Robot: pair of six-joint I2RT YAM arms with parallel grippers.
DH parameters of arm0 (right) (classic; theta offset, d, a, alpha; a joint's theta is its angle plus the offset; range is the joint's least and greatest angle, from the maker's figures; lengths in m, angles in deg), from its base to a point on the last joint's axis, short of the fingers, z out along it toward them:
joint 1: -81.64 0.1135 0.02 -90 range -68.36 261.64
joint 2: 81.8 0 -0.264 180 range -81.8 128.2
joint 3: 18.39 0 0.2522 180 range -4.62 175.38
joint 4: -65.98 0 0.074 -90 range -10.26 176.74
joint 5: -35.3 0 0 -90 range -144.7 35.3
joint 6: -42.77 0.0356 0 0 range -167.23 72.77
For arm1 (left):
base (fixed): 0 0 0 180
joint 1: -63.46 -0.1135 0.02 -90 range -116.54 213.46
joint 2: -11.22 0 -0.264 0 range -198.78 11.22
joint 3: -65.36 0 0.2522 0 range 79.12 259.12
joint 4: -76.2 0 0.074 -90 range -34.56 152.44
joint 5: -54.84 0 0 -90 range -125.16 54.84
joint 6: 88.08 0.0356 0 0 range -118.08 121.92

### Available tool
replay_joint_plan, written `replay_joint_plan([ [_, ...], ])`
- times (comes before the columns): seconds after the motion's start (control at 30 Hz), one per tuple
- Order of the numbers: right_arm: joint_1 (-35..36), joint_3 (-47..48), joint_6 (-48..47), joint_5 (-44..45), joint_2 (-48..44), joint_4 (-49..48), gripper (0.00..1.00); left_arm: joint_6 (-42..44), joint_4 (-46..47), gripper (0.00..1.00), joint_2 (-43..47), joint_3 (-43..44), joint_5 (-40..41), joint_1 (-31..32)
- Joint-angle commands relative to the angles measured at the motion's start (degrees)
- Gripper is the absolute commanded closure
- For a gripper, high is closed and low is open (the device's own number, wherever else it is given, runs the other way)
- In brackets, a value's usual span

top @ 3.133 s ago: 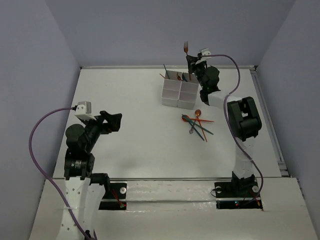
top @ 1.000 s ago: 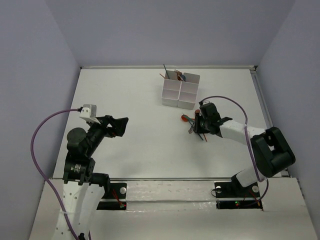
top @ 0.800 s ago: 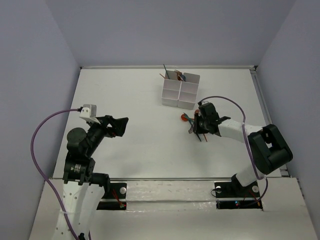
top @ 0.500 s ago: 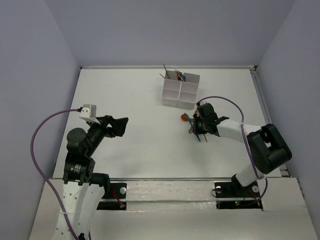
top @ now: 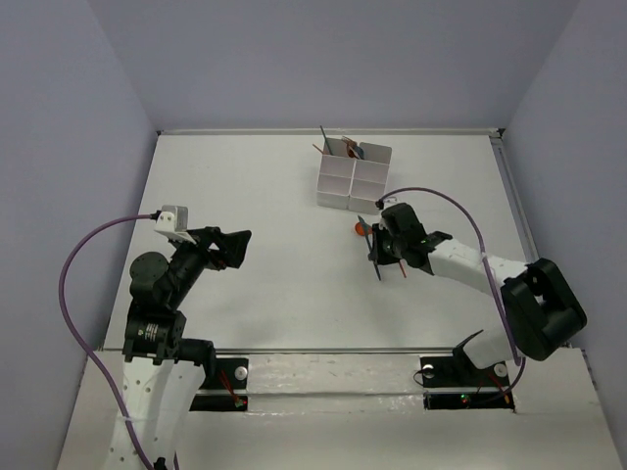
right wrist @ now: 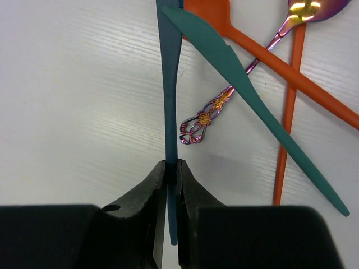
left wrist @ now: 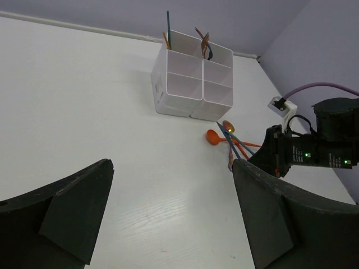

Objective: Sort the eating utensils into containers

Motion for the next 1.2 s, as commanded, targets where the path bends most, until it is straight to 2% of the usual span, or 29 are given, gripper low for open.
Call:
replay_joint_plan([
  [0.0,0.66,-1.55,-0.64,-6.44,-4.37,-2.43,0.93,-0.38,1.99,0.01,0.50,-0.24,-0.65,0.33],
  [0.1,0.66,-2.52,-0.29,-10.05,-5.17,-5.85,0.93,-0.47,2.08,0.01,0.50,-0.33,-0.65,0.33],
  [0.23,0.66,-1.56,1.03,-25.74,-4.21,-10.69,0.93,-0.56,2.08,0.01,0.50,-0.42,-0.56,0.33],
  [0.37,0.66,-0.59,3.23,-28.26,-4.19,-19.28,0.93,-0.56,2.08,0.01,0.50,-0.42,-0.47,0.33],
  [0.57,0.66,4.33,0.52,-20.54,-4.29,-29.14,0.93,-0.47,2.17,0.01,0.33,-0.33,-0.82,0.33],
  [0.73,0.66,11.34,-5.99,-10.52,3.52,-39.78,0.93,-0.38,2.17,0.01,0.33,-0.42,-0.82,0.33],
  [0.83,0.66,15.13,-9.06,-7.96,8.26,-43.73,0.93,-0.38,2.17,0.01,0.24,-0.42,-0.82,0.33],
  [0.97,0.66,18.31,-15.21,-5.15,16.97,-55.85,0.93,-0.38,2.17,0.01,0.15,-0.33,-0.91,0.33],
  [1.17,0.66,24.72,-20.66,1.71,25.77,-64.57,0.93,-0.30,1.99,0.01,-0.46,-0.24,-0.82,0.33],
])
